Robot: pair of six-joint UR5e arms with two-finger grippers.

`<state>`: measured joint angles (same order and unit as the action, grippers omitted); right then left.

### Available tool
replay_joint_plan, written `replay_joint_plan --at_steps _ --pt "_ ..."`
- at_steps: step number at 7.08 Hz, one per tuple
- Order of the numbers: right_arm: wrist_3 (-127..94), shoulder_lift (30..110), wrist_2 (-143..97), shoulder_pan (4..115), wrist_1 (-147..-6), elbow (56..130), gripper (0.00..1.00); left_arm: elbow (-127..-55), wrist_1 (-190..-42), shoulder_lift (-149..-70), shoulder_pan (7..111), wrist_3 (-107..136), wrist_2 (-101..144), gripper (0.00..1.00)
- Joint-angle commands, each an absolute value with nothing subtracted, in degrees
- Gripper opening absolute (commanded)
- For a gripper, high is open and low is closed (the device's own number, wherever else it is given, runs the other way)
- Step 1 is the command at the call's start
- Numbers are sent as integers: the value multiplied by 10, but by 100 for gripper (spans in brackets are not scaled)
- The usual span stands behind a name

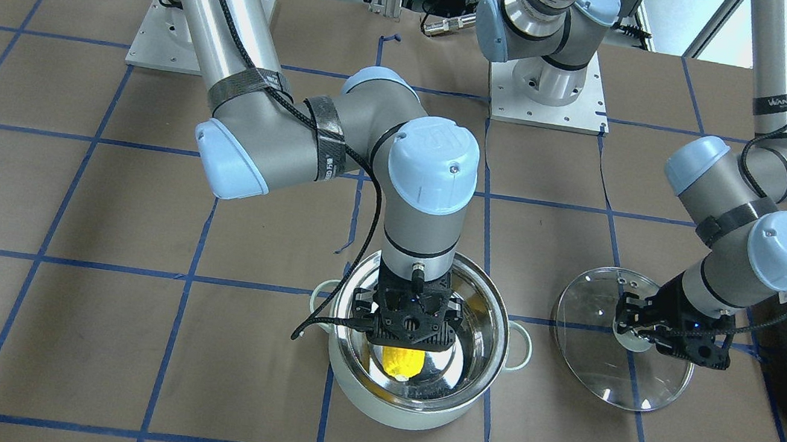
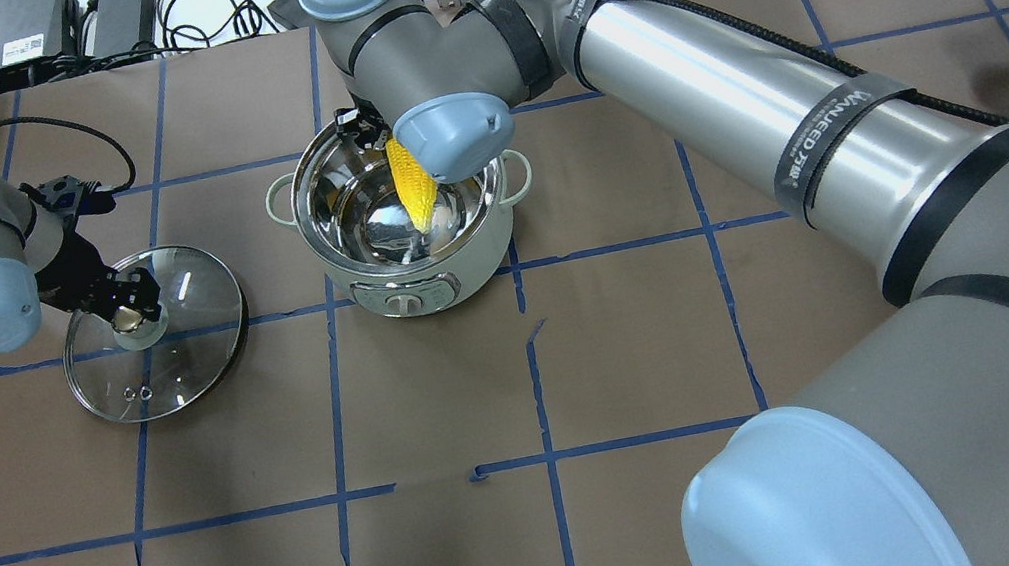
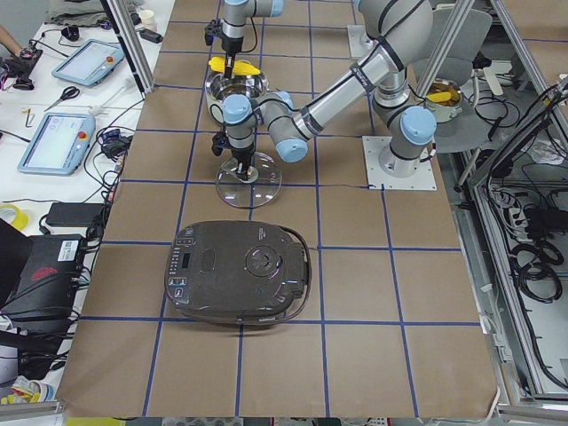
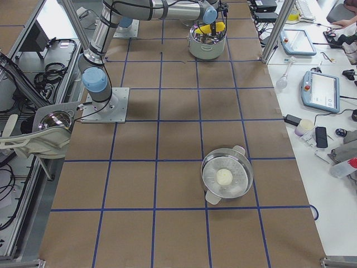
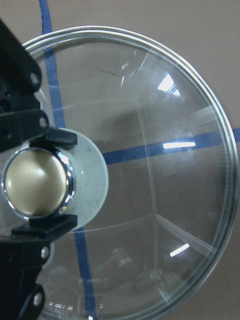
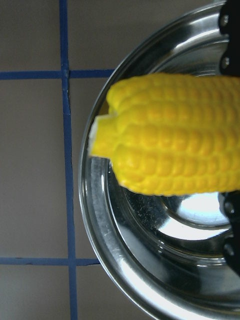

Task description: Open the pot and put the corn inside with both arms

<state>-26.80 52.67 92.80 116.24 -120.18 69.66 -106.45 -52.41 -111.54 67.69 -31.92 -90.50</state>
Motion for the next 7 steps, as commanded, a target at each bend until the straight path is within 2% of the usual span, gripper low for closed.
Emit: replay_joint_plan --at_steps 1,3,4,7 --pt "-271 528 927 1163 -1201 697 100 -1060 -524 -1115 677 -323 -910 100" --pt "-267 529 927 1163 -1201 697 100 -1036 -547 -1087 687 -330 -912 100" --pt "-260 531 932 1163 -1200 695 100 -1003 -627 -1063 693 -325 -905 97" --pt "-179 599 928 1109 -1113 703 100 -889 -805 -1029 813 -197 -905 100"
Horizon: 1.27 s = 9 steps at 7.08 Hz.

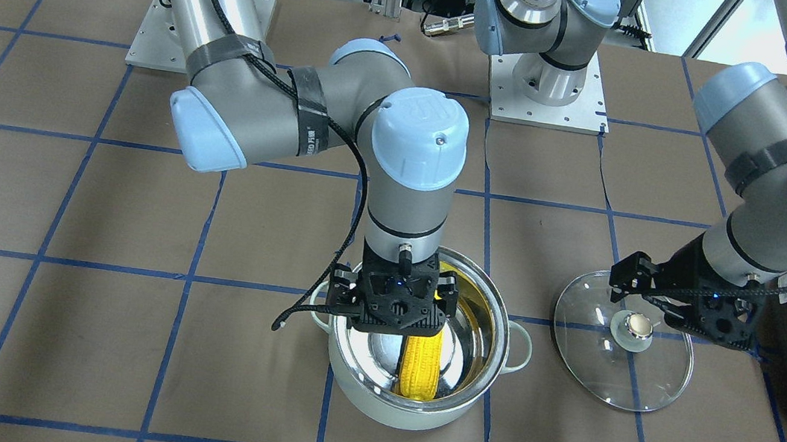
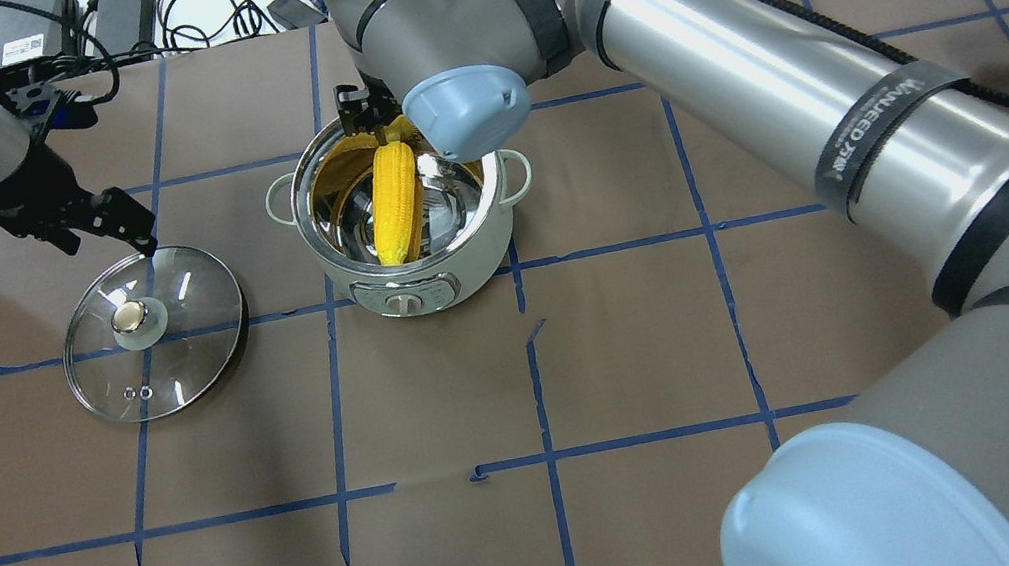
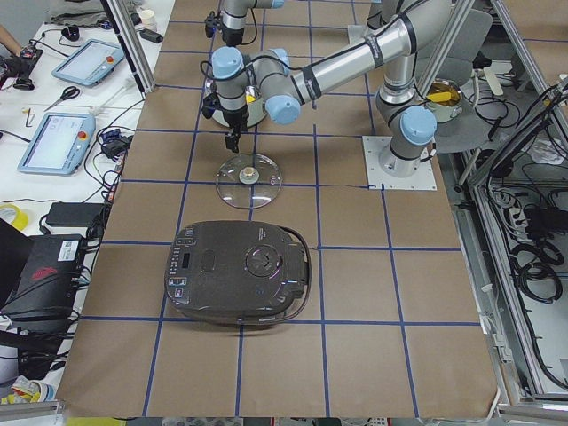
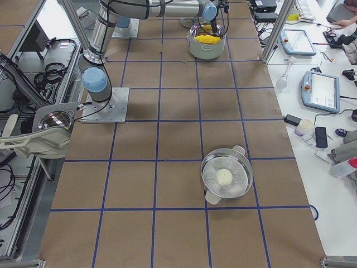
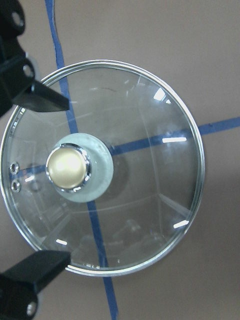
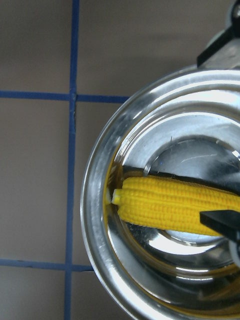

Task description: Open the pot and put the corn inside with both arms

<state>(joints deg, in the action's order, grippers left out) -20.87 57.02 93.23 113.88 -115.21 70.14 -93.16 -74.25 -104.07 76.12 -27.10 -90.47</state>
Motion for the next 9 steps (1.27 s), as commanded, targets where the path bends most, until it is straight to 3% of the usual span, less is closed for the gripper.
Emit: replay_joint_plan --at_steps 1,4,7,9 --pt "-144 632 926 1067 -1065 704 100 -870 -848 -1011 851 -139 -902 100" --pt "-20 722 920 957 -928 739 100 -846 -916 -931 920 2 -897 100" --pt "71 831 911 898 -925 832 100 -821 -972 -919 928 47 -920 100" --pt "79 863 920 893 -926 882 100 -825 -959 -916 928 47 -916 100"
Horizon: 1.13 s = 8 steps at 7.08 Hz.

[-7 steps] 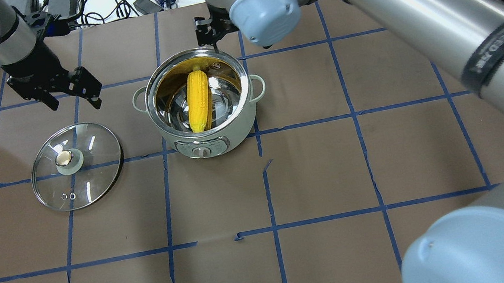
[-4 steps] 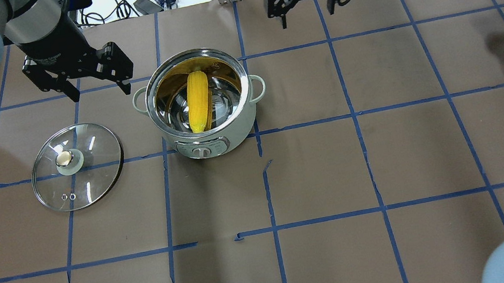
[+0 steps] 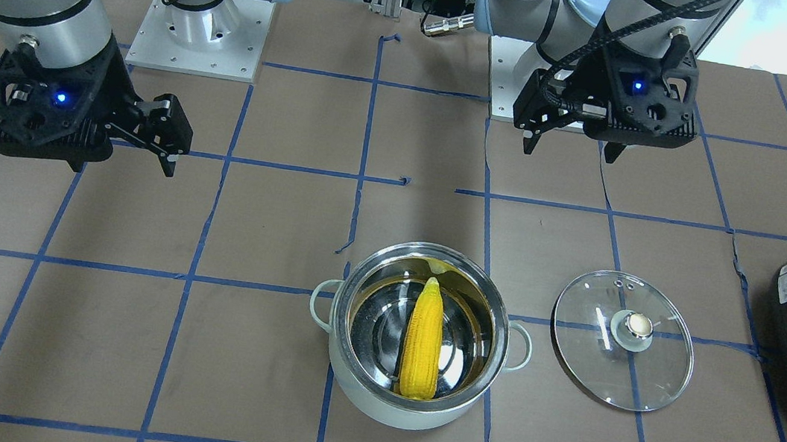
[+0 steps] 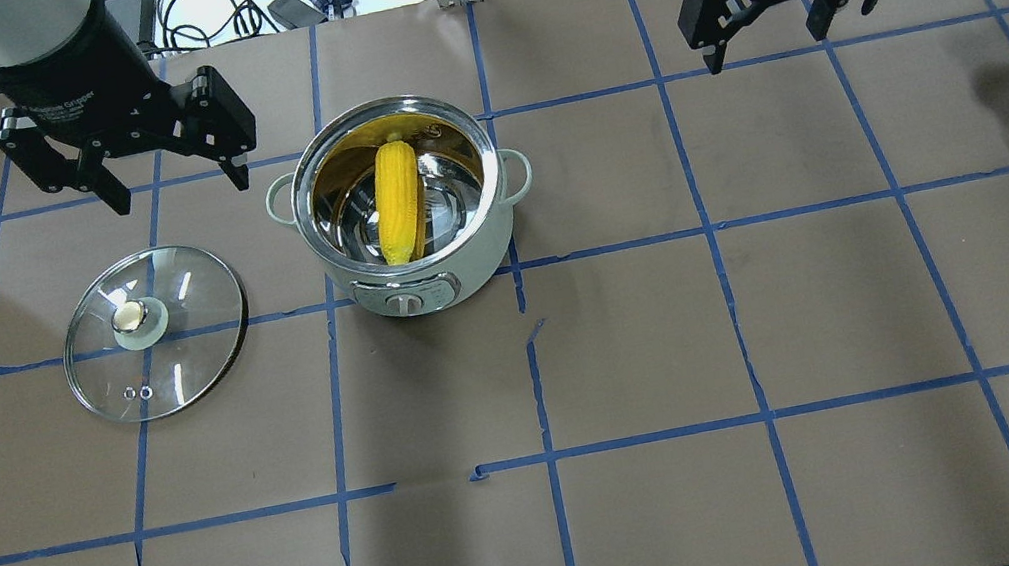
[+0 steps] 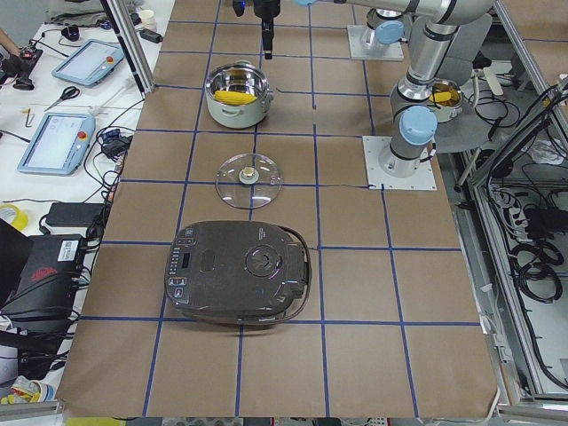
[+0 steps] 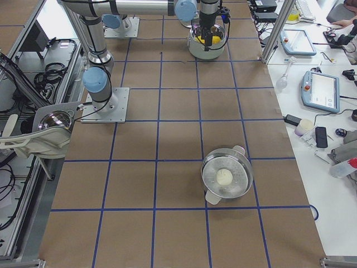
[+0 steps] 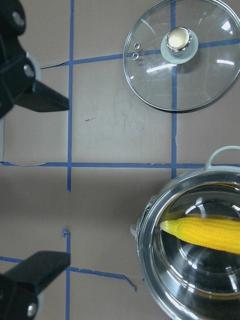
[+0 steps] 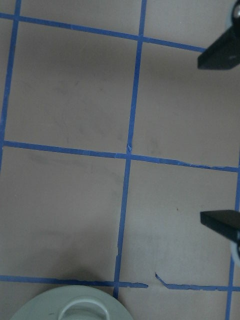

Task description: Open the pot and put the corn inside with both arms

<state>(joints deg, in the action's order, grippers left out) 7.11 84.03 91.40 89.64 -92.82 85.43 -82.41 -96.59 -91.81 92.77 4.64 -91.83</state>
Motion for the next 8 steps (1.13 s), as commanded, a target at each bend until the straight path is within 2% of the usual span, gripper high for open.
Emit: replay_joint_plan --at_steps 1,8 --pt "76 867 912 896 -928 888 100 -827 -955 -916 928 47 -915 100" --pt "68 868 910 895 -933 885 100 -830 -954 -911 928 43 -915 100"
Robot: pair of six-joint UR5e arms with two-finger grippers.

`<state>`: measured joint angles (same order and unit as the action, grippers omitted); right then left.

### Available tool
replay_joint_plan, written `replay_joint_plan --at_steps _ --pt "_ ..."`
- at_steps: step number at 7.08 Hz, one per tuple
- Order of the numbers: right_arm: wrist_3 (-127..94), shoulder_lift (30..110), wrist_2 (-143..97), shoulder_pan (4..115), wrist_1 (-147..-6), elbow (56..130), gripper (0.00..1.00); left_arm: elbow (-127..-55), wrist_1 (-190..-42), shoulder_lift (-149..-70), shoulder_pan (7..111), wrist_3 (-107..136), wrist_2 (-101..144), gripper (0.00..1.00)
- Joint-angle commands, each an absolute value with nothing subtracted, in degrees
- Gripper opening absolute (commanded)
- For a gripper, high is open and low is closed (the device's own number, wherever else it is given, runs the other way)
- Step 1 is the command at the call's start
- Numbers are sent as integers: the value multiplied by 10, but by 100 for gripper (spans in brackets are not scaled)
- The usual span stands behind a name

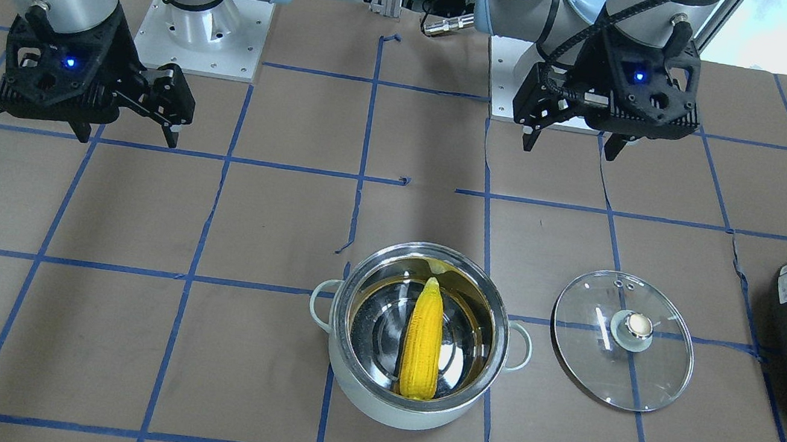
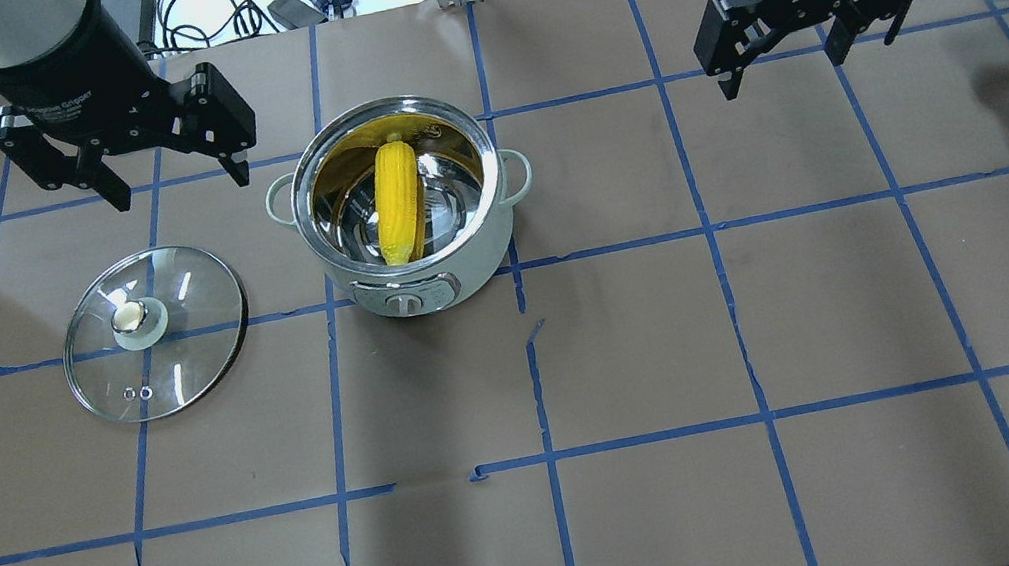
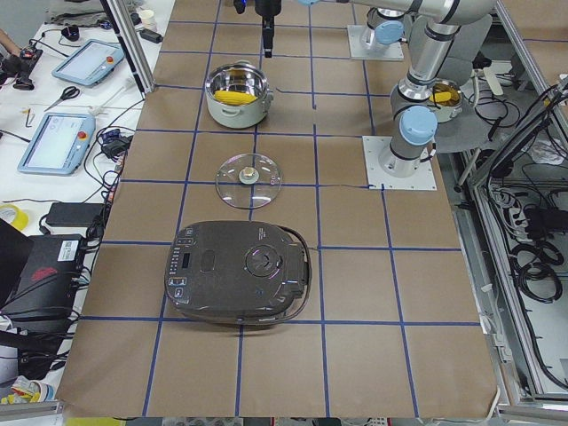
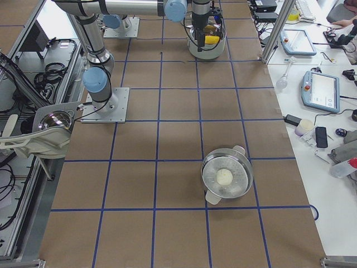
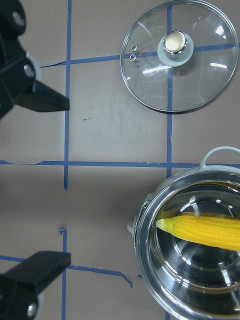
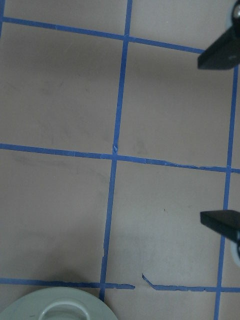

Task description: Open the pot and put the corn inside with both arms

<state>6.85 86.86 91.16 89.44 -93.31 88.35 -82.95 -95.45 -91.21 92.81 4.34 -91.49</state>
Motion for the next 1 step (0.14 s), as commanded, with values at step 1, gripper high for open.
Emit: replay_joint_plan --at_steps 1 --pt "68 867 910 894 -933 886 100 -830 -954 -912 928 41 -915 100"
